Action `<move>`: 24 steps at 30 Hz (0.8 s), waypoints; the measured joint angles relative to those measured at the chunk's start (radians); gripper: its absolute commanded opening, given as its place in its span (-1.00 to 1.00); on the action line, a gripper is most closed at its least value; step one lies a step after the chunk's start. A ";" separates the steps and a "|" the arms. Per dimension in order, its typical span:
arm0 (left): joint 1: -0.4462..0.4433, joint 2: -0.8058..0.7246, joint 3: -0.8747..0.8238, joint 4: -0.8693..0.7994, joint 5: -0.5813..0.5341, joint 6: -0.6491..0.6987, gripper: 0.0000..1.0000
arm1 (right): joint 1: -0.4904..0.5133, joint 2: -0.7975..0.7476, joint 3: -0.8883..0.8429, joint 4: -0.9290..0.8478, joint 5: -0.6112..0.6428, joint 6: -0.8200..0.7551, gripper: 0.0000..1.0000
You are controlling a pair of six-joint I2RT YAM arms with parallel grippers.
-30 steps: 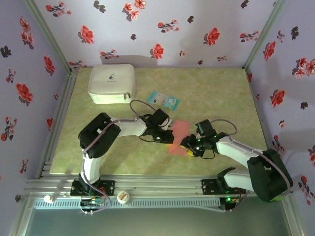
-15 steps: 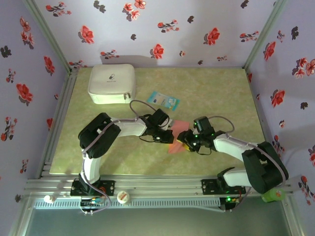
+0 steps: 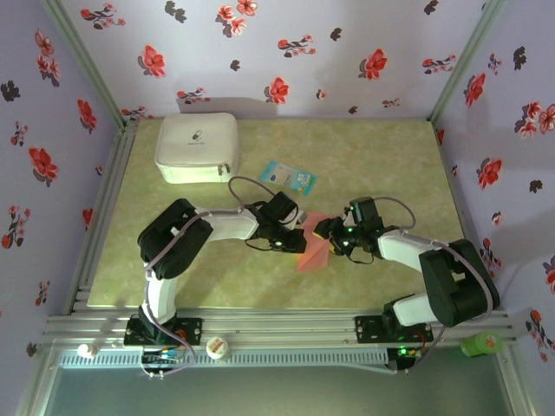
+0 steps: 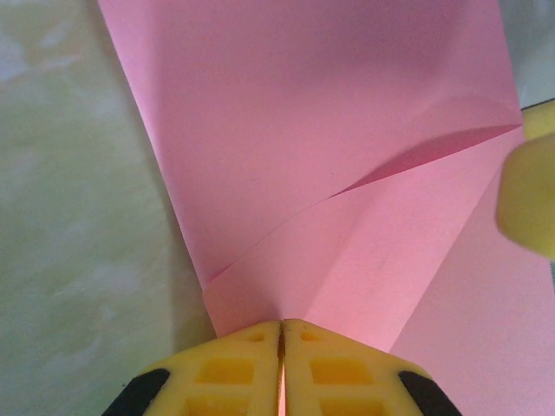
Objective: Fold a paper plane with a square sheet of paper (pick it up from the middle)
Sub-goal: Turn over the paper at the center of the table.
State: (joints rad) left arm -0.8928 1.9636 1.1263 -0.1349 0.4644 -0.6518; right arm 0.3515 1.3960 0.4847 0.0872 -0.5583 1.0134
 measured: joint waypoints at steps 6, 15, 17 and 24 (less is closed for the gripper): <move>-0.001 -0.003 -0.004 0.004 -0.001 -0.001 -0.79 | -0.026 0.005 -0.017 0.025 0.005 -0.001 -0.21; -0.002 -0.020 -0.020 0.020 -0.013 -0.022 -0.66 | -0.029 0.042 -0.029 0.066 0.009 -0.025 -0.75; -0.002 -0.031 -0.031 0.027 -0.025 -0.029 -0.55 | -0.029 0.043 -0.029 0.071 0.009 -0.029 -0.81; -0.002 -0.166 -0.108 0.056 -0.154 -0.044 -0.27 | -0.029 -0.007 0.008 -0.029 0.037 -0.105 -0.91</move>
State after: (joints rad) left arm -0.8948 1.7973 1.0180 -0.0792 0.3107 -0.6956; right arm 0.3222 1.3888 0.4927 0.0586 -0.5217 0.9081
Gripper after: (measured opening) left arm 0.338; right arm 0.054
